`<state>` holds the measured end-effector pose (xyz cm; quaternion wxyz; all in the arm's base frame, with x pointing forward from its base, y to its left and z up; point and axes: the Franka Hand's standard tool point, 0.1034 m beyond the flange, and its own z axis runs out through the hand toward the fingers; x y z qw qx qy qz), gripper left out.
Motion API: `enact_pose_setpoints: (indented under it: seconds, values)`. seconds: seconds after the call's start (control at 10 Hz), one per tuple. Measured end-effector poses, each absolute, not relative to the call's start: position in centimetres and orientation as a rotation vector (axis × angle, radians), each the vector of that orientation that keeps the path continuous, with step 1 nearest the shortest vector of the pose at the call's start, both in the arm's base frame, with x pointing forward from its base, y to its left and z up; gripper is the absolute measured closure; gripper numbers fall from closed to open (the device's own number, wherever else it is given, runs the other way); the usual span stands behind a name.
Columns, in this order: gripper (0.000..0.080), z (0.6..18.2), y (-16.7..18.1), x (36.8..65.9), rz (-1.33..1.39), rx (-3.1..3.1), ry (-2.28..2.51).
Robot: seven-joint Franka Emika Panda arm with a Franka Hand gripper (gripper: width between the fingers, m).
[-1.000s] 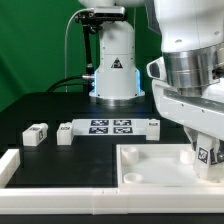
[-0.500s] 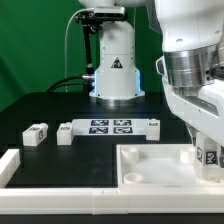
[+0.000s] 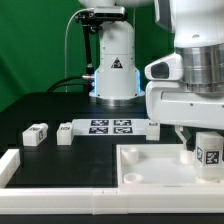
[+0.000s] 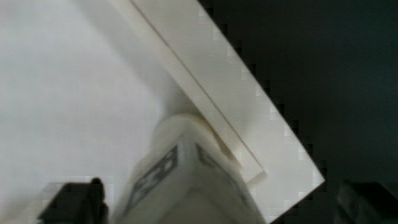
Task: Assemble one leg
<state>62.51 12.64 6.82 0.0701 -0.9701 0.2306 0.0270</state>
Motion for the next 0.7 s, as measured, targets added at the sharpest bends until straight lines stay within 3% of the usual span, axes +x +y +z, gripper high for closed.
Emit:
enact_pose_setpoints:
  seconds: [0.5, 0.7]
  values:
    - [0.0150, 6.51, 11.65, 62.78, -0.001, -3.006, 0.042]
    - [0.0415, 6.48, 11.65, 62.77, -0.001, -3.006, 0.040]
